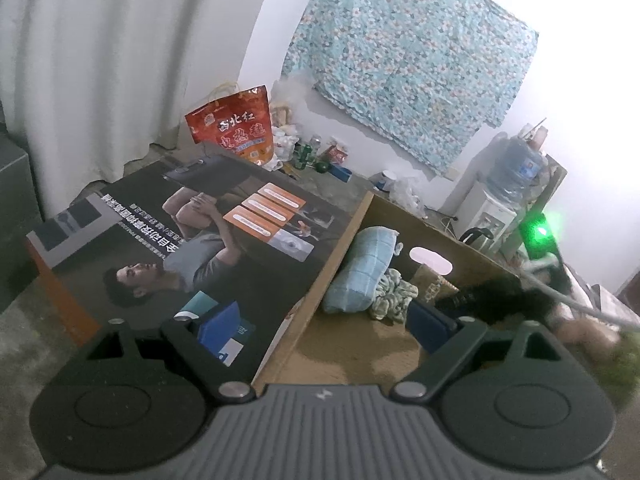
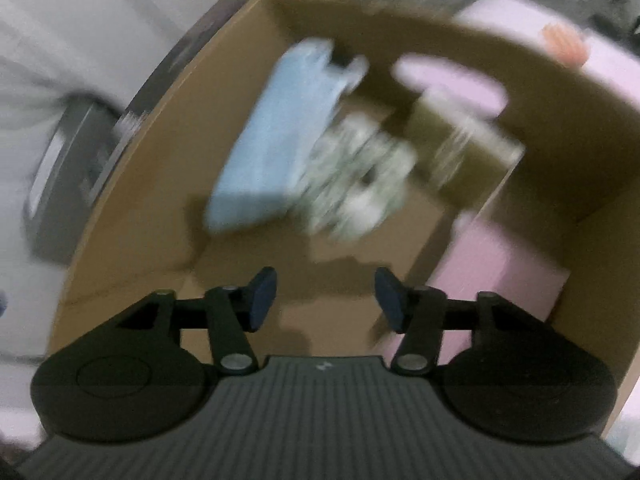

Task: Organize soft objects
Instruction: 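Withdraw both open tools from the box toward the items on the mat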

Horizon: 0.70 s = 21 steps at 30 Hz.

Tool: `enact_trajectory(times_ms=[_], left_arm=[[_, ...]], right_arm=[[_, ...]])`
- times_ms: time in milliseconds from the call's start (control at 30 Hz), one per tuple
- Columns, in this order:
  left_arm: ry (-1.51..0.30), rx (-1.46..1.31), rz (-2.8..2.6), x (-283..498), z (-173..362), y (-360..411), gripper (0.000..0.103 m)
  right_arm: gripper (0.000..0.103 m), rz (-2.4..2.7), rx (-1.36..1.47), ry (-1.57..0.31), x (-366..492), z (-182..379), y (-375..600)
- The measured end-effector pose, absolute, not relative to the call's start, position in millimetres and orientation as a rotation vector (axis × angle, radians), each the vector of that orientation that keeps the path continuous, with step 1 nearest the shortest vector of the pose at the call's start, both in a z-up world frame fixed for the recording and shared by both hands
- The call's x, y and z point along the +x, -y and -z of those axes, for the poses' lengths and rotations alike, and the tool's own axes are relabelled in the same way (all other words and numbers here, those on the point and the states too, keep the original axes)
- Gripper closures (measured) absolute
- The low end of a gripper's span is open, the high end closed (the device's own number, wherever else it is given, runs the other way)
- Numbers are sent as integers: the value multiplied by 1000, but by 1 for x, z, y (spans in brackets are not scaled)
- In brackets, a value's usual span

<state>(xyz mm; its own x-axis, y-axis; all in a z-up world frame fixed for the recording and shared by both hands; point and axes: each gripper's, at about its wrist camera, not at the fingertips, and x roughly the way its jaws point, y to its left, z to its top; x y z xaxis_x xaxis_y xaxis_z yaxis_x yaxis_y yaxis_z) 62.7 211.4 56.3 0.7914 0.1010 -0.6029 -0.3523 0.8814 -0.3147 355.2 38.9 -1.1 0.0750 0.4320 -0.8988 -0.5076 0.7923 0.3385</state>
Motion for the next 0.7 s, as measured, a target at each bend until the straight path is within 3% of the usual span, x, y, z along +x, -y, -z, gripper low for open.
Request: enact_trajectory(times_ms=[100, 200, 433, 700], left_arm=[[-616, -434, -245, 65, -56, -211, 11], [-618, -430, -237, 65, -55, -208, 11], [-626, -423, -236, 60, -56, -203, 11], [-625, -422, -232, 56, -58, -201, 10]], right_arm=[[34, -734, -93, -1424, 337, 12, -37], [34, -664, -139, -1477, 332, 27, -37], [32, -564, -132, -1357, 345, 21, -30], [31, -667, 66, -1332, 332, -8, 8]])
